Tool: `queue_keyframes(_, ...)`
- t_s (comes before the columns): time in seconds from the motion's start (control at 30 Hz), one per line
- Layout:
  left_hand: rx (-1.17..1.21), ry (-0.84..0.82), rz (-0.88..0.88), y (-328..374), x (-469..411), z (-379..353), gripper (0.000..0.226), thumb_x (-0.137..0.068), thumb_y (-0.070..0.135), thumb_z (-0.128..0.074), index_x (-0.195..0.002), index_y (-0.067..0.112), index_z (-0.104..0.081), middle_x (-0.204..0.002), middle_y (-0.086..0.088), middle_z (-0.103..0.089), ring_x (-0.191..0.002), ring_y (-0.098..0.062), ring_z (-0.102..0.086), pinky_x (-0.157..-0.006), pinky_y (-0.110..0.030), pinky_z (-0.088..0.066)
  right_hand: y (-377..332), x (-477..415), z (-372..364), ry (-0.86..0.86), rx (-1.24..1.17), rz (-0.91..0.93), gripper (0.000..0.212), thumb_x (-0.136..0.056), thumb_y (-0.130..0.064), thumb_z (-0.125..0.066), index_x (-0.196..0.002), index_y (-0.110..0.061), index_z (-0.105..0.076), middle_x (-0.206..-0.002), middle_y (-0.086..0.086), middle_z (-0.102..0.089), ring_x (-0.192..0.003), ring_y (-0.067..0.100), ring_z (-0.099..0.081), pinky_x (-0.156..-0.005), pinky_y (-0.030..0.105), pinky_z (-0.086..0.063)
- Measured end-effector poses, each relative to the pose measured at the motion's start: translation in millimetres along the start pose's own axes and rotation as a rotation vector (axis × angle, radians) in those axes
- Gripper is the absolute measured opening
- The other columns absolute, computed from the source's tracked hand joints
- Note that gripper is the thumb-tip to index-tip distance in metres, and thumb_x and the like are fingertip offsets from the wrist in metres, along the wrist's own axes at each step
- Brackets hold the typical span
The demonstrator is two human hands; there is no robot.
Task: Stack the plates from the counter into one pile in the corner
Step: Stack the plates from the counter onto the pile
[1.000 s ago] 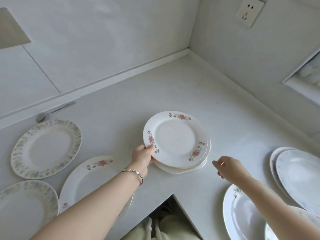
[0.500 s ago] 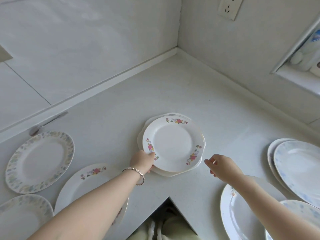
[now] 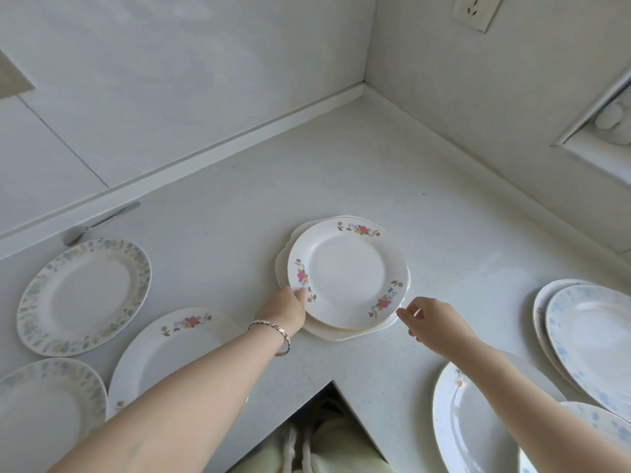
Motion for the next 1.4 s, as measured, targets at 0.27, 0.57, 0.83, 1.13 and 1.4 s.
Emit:
queue_keyframes(0.27, 0.009, 0.184, 0.146, -92.4, 20.2, 53.6, 0.018, -0.09, 0.017, -0.037, -0.073, 0.015, -0.042, -0.093, -0.012, -0.064, -0.081, -0.029, -0.055, -0.066, -0.029, -0.036, -117.6, -3.9, -36.3, -0.115, 0.189, 0.325, 0.021, -0.088, -0.046, -0.048, -0.076, -0.03, -0.052, -0.081, -0.009, -0.064, -0.083, 0.015, -0.061, -0.071, 0.029, -0.046)
queue_keyframes(0.57, 0.176, 0.37, 0.473, -288.5, 85.9, 135.2, 0.014, -0.087, 0.011, -0.04, -0.078, 0.014, -0.05, -0.086, -0.006, -0.056, -0.08, -0.028, -0.055, -0.069, -0.029, -0.04, -269.3, 34.4, -152.0, -0.288, 0.384, 0.604, 0.027, -0.09, -0.044, -0.045, -0.094, -0.022, -0.061, -0.102, -0.001, -0.067, -0.093, 0.02, -0.062, -0.073, 0.028, -0.046)
queue_keyframes(0.83, 0.2, 0.408, 0.886, -441.0, 144.8, 140.3, 0.053, -0.088, 0.023, -0.049, -0.135, 0.004, -0.033, -0.14, -0.022, -0.032, -0.13, -0.037, -0.032, -0.106, -0.045, -0.031, -328.1, 67.8, -242.7, -0.356, 0.546, 0.633, 0.032, -0.092, -0.043, -0.044, -0.102, -0.019, -0.062, -0.1, 0.001, -0.065, -0.119, 0.02, -0.052, -0.087, 0.03, -0.042)
queue_keyframes(1.13, 0.665, 0.544, 0.786, -508.3, 141.0, 145.6, 0.05, -0.089, 0.037, -0.054, -0.091, -0.012, -0.064, -0.095, -0.031, -0.066, -0.092, -0.043, -0.063, -0.077, -0.038, -0.049, -337.6, 69.5, -260.1, -0.331, 0.599, 0.535, 0.03, -0.092, -0.044, -0.043, -0.099, -0.021, -0.06, -0.1, -0.003, -0.068, -0.099, 0.017, -0.062, -0.082, 0.03, -0.045)
queue_keyframes(1.4, 0.854, 0.814, 0.67, -512.2, 154.1, 161.6, 0.041, -0.091, 0.029, -0.052, -0.058, 0.012, -0.036, -0.057, -0.003, -0.039, -0.065, -0.024, -0.042, -0.06, -0.032, -0.033, -316.9, 58.6, -234.8, -0.291, 0.517, 0.433, 0.02, -0.09, -0.044, -0.045, -0.077, -0.032, -0.052, -0.095, -0.003, -0.068, -0.105, 0.018, -0.059, -0.083, 0.029, -0.044)
Point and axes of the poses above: each hand's wrist, its own x-axis away from the middle knuckle, its own z-axis out of the back of the hand, y = z × x, the point moved 8 cm from there along -x, towards the middle knuckle
